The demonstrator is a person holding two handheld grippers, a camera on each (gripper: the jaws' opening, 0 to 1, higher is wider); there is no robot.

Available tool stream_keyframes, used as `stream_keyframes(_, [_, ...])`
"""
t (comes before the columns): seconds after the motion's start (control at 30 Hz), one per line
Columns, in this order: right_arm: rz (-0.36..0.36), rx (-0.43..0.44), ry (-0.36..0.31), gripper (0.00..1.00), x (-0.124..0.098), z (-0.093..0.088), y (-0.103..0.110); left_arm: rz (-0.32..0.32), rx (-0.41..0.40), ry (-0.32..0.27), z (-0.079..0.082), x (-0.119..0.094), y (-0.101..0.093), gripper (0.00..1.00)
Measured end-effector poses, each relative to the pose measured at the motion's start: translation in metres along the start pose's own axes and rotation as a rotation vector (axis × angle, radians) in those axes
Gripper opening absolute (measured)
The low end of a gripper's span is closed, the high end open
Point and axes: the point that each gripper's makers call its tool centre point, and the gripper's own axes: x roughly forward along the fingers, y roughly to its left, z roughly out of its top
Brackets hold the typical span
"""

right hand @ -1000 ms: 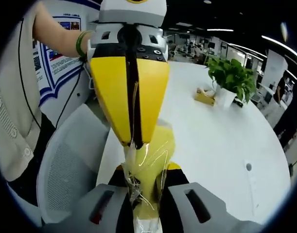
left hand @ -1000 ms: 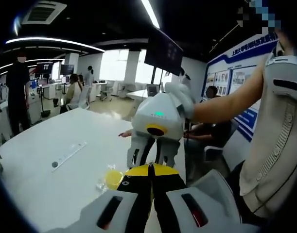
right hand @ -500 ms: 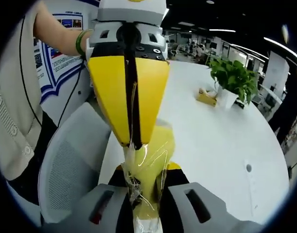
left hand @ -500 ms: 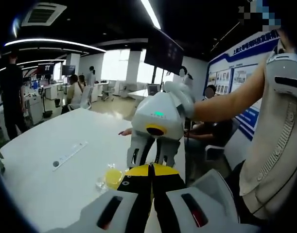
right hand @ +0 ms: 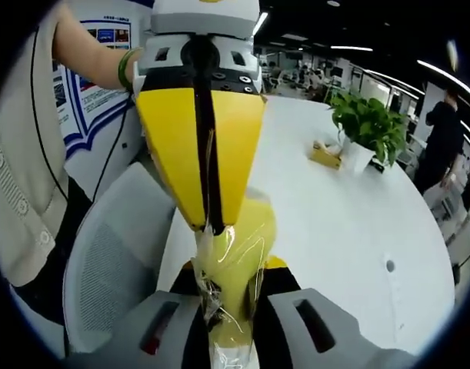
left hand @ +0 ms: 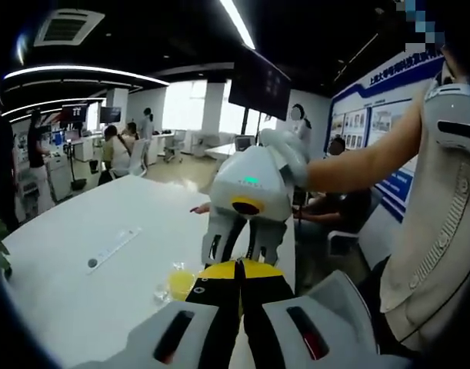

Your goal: Compare the silicone blocks by pressing each to a similar depth, holding the contact briefly, and releasing to observe deformation and rebound differences across the visible hardness samples.

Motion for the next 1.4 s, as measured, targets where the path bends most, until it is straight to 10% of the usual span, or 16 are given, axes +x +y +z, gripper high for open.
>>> stream_keyframes(1.4, [0.008,0.015,-0.019,0.18,0.012,-0.007,0.002,-0.009,0.01,0.019,-0.012,0.0,-0.002,0.0])
